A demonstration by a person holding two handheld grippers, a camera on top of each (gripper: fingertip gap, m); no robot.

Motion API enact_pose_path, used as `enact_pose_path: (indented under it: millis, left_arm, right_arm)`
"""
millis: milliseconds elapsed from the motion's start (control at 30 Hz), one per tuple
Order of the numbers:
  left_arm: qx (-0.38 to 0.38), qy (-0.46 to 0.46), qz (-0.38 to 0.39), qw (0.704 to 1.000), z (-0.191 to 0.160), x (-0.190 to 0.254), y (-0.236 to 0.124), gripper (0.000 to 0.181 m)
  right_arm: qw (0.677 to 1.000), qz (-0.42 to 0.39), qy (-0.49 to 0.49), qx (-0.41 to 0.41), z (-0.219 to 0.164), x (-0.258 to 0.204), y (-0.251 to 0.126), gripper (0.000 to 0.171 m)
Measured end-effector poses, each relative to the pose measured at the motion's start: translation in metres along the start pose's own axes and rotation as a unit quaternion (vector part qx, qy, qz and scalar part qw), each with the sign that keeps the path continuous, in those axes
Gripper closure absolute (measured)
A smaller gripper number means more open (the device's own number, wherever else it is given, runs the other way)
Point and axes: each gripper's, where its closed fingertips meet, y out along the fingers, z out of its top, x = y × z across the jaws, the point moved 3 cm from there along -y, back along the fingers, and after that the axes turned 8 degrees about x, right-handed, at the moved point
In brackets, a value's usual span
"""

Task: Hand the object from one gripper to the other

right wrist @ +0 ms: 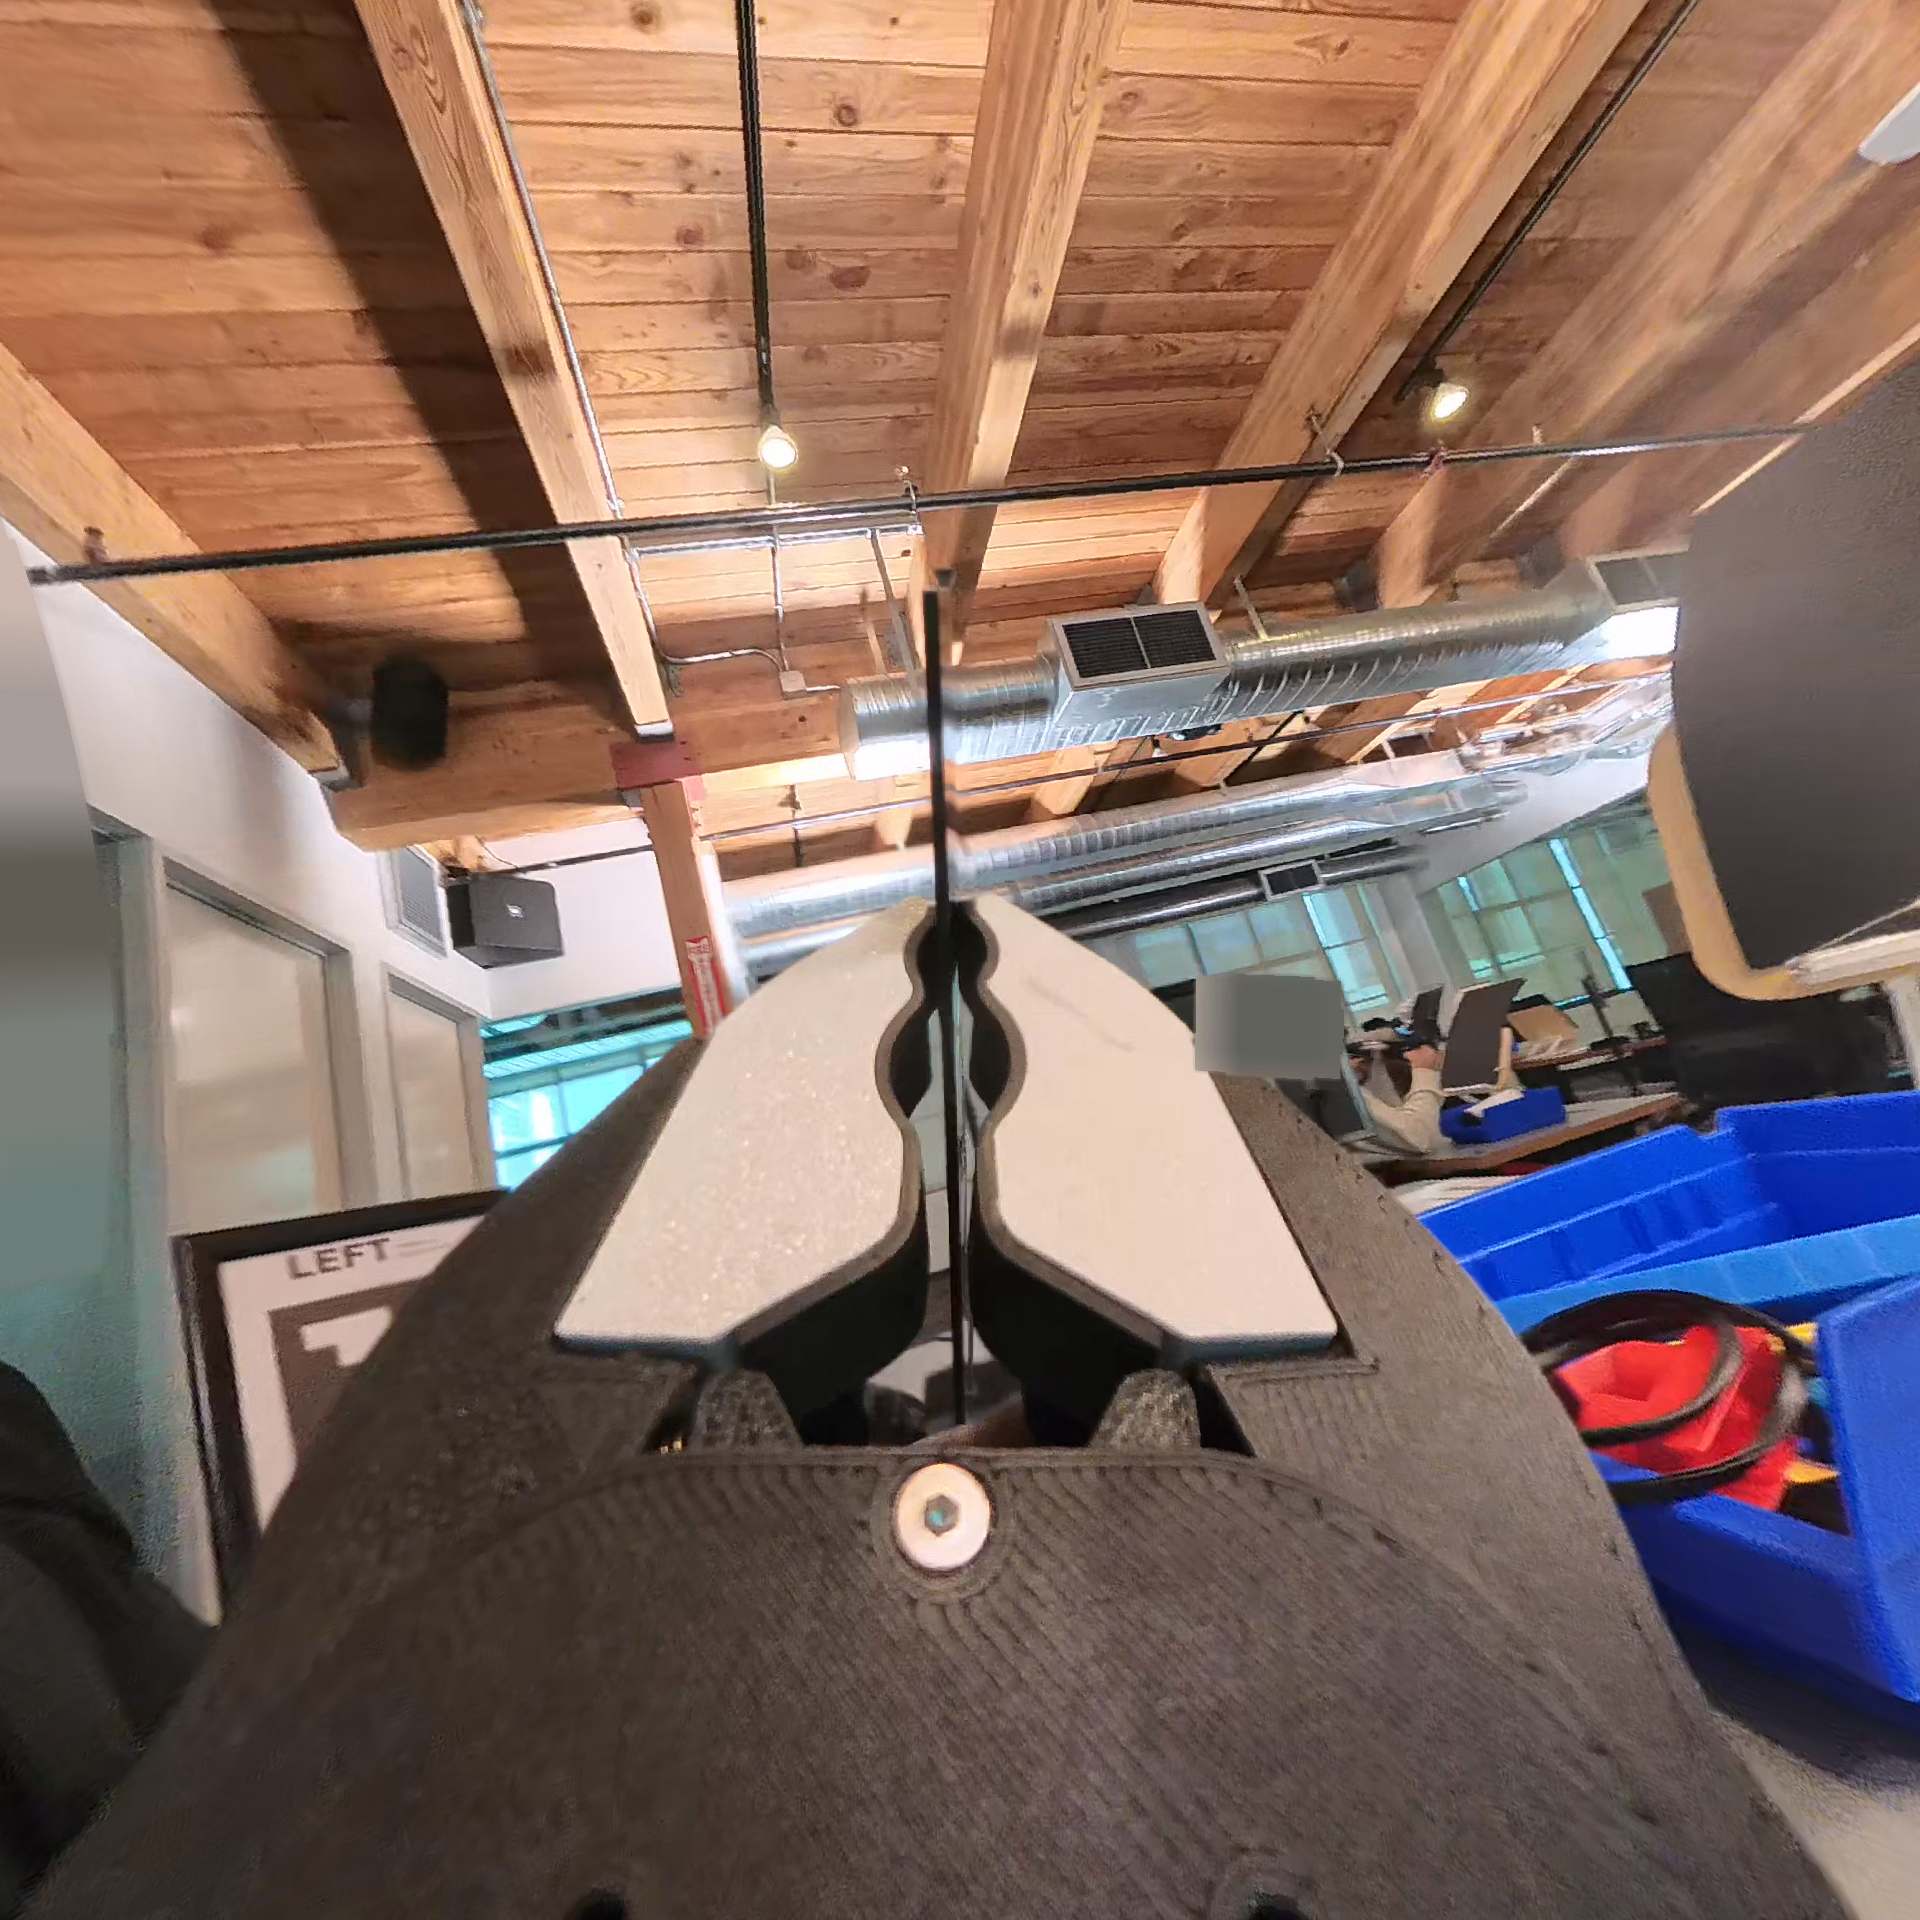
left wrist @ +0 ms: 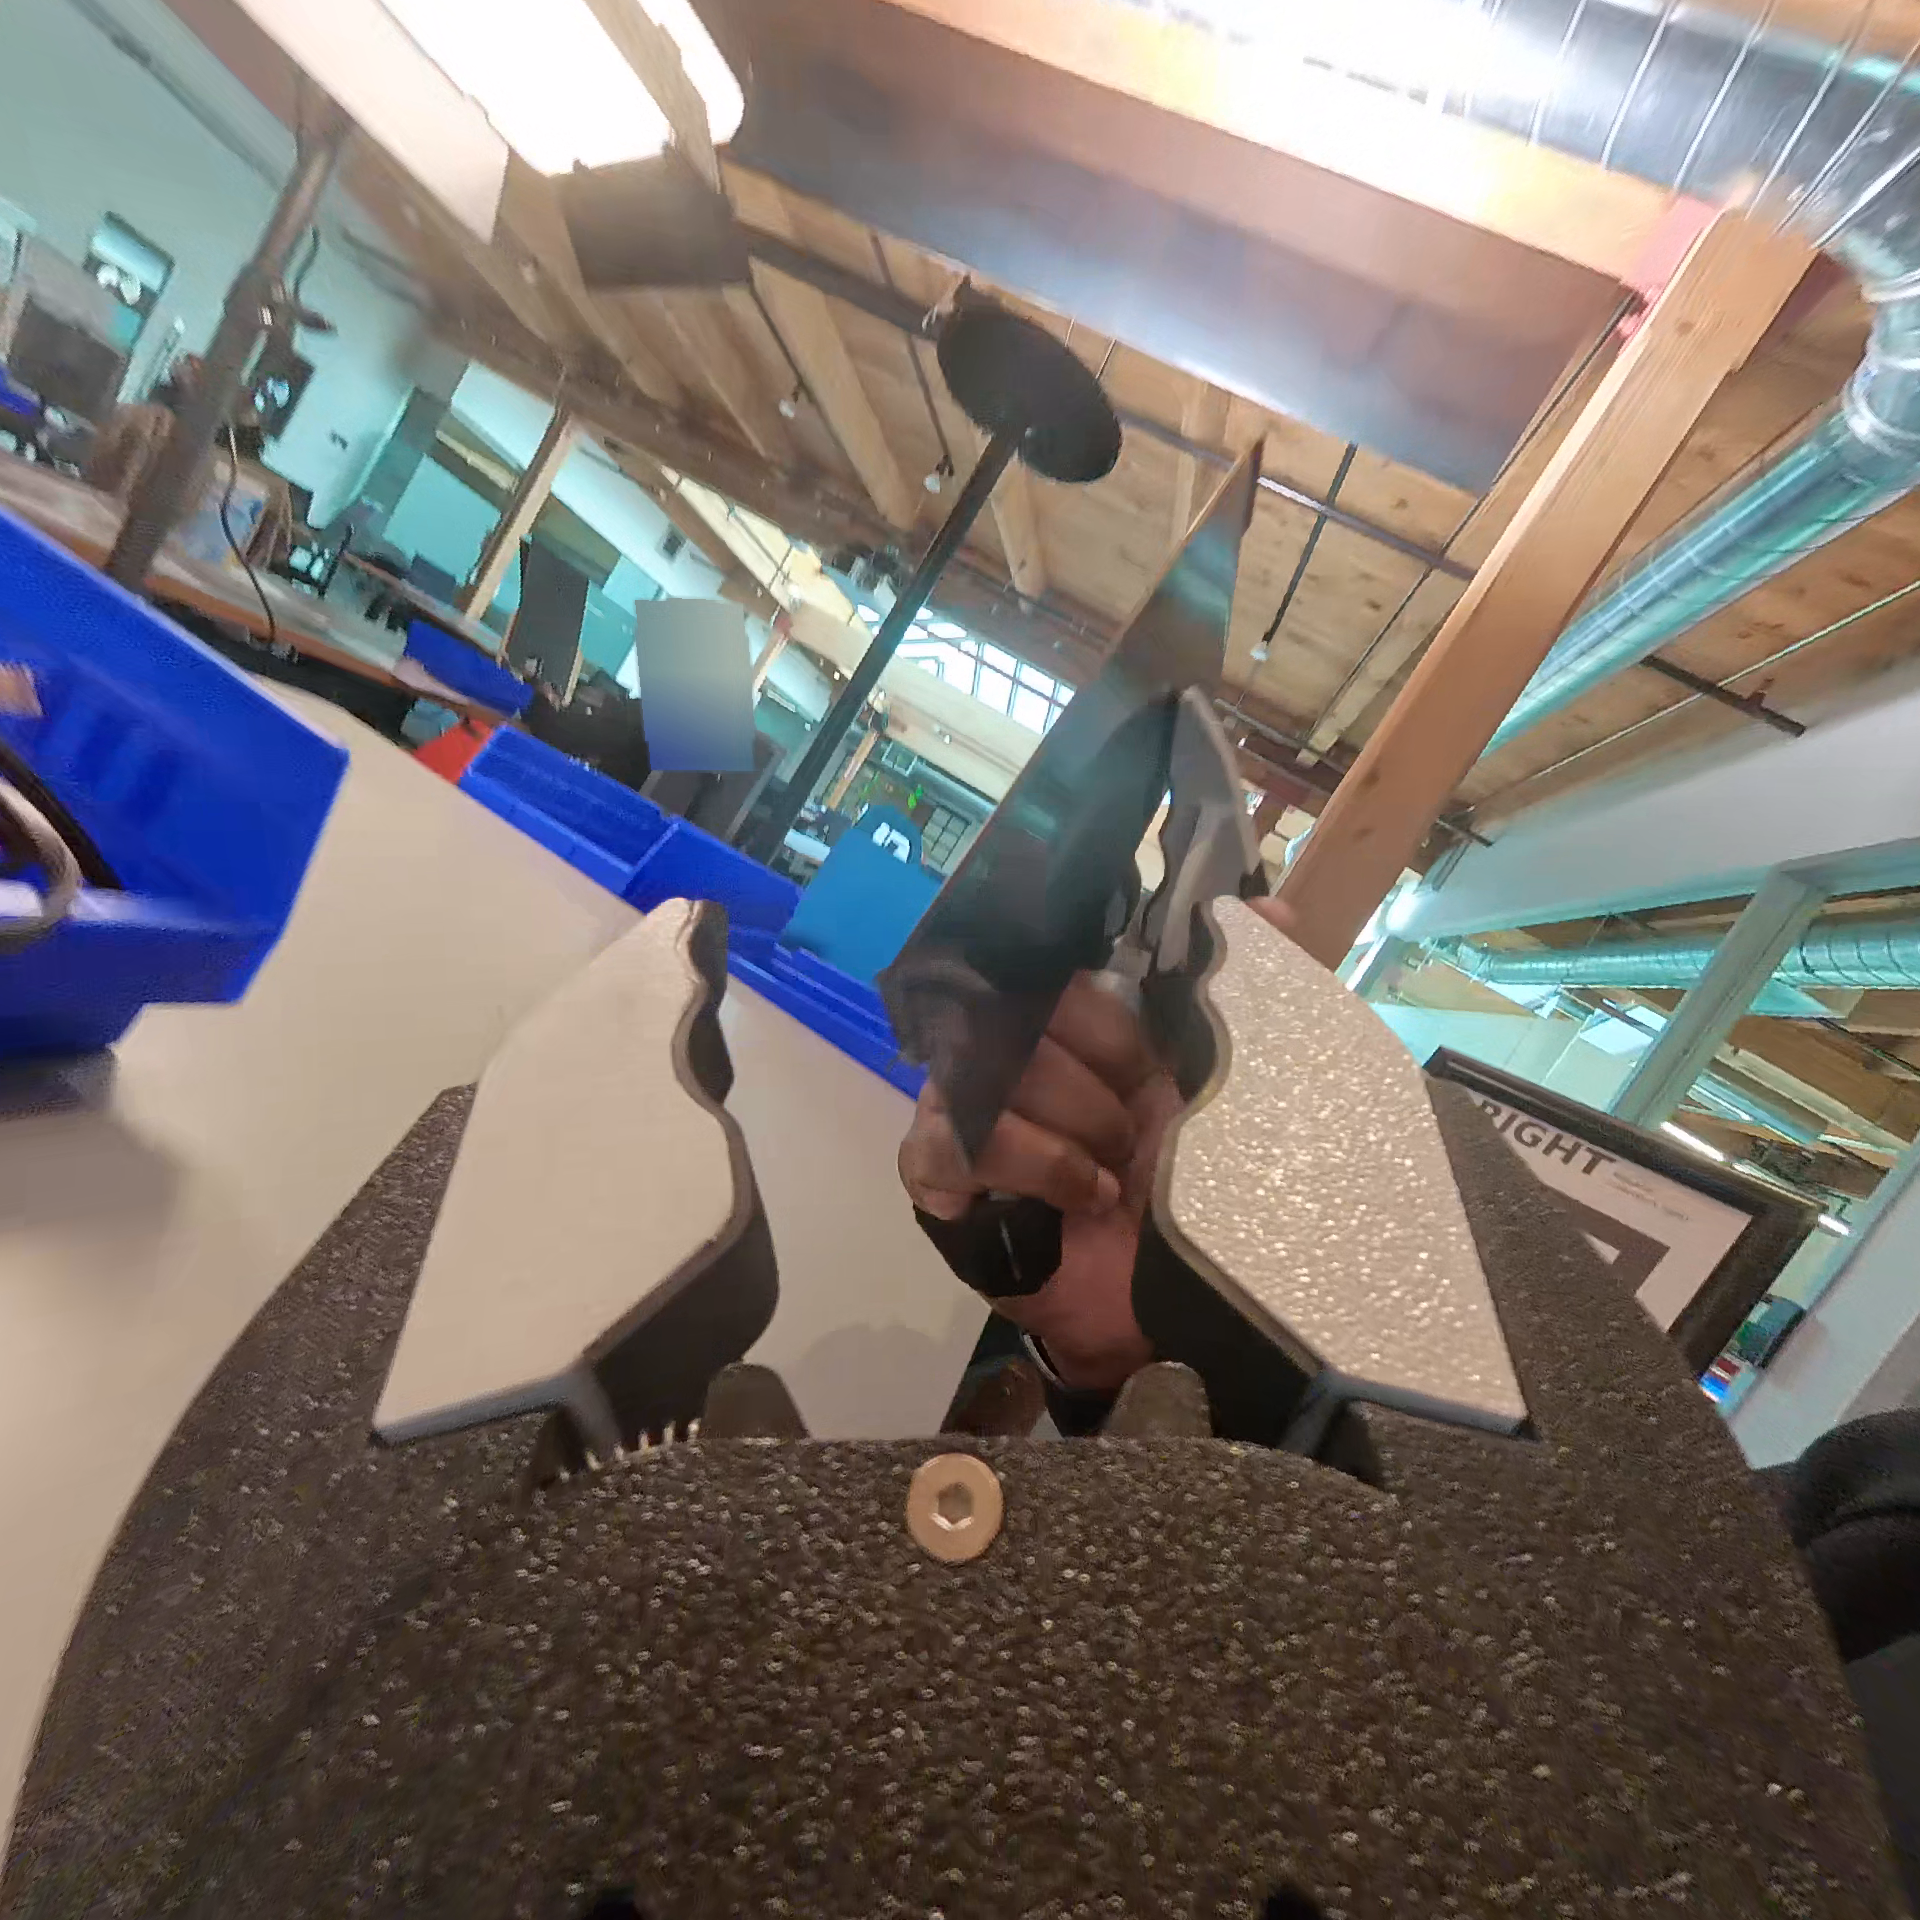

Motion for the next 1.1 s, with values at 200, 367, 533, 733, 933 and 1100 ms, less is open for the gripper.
enact_pose_path:
  millis: [200, 367, 533, 733, 933, 1100]
  left_arm:
    - [0.065, -0.096, -0.074, 0.99, -0.007, 0.01, -0.006, 0.17]
    - [0.026, 0.024, -0.058, 0.998, 0.005, 0.01, -0.015, 0.179]
    - [-0.039, 0.178, 0.003, 0.983, 0.035, 0.002, -0.027, 0.178]
    - [-0.23, 0.42, 0.084, 0.874, 0.033, -0.016, -0.045, 0.179]
    - [-0.303, 0.527, 0.062, 0.792, 0.013, -0.012, -0.048, 0.179]
    - [-0.357, 0.596, 0.024, 0.718, -0.007, -0.01, -0.054, 0.178]
  right_arm:
    - [0.999, -0.002, 0.047, -0.019, -0.029, 0.002, 0.001, 0.168]
    - [0.993, -0.042, -0.001, -0.113, -0.041, 0.018, -0.005, 0.161]
    - [0.949, -0.099, -0.171, -0.244, -0.041, 0.04, -0.022, 0.144]
    - [0.767, -0.062, -0.488, -0.411, -0.054, 0.046, -0.04, 0.137]
    - [0.7, -0.018, -0.574, -0.424, -0.076, 0.028, -0.032, 0.114]
    - [0.641, 0.013, -0.602, -0.475, -0.097, 0.032, -0.044, 0.117]
